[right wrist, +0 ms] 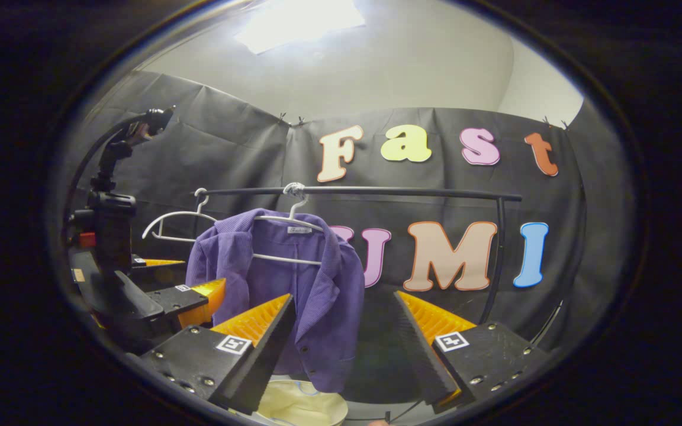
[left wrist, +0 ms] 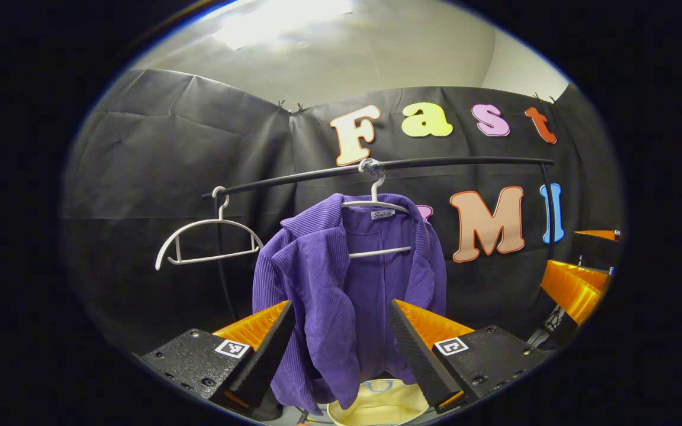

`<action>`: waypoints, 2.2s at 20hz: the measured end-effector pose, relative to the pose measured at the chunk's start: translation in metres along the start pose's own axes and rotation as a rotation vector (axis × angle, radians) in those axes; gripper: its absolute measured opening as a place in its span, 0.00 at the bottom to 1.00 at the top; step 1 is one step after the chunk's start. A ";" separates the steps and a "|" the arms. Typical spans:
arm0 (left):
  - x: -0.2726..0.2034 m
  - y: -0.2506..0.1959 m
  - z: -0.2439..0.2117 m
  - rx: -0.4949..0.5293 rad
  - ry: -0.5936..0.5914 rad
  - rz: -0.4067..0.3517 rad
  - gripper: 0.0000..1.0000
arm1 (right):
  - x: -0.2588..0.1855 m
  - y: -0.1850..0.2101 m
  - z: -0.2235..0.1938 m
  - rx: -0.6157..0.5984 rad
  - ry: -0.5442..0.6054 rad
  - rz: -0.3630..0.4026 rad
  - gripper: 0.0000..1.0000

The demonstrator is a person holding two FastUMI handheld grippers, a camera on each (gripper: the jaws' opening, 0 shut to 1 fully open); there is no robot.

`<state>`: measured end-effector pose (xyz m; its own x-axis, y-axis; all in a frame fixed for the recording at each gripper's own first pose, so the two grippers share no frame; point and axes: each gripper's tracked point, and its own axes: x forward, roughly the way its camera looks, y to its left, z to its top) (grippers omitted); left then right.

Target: Grasp the clothes on the hanger with both hands and then place them into the laundry hamper below.

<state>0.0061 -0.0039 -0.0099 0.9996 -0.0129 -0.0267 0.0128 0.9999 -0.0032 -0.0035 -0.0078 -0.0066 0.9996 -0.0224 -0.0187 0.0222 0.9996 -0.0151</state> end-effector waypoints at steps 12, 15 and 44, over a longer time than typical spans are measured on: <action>0.040 0.011 -0.046 0.047 0.062 0.058 0.99 | 0.003 -0.010 -0.002 0.007 0.012 -0.037 0.97; 0.055 0.010 -0.065 0.050 0.092 0.072 0.99 | 0.007 -0.015 -0.002 0.009 0.016 -0.053 0.95; 0.058 0.051 -0.037 0.032 0.076 0.071 0.00 | 0.056 0.017 -0.036 -0.008 0.050 0.033 0.97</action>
<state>0.0634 0.0461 -0.0490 0.9931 0.0592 -0.1014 -0.0561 0.9979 0.0331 0.0520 0.0075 -0.0442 0.9976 0.0097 -0.0689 -0.0112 0.9997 -0.0215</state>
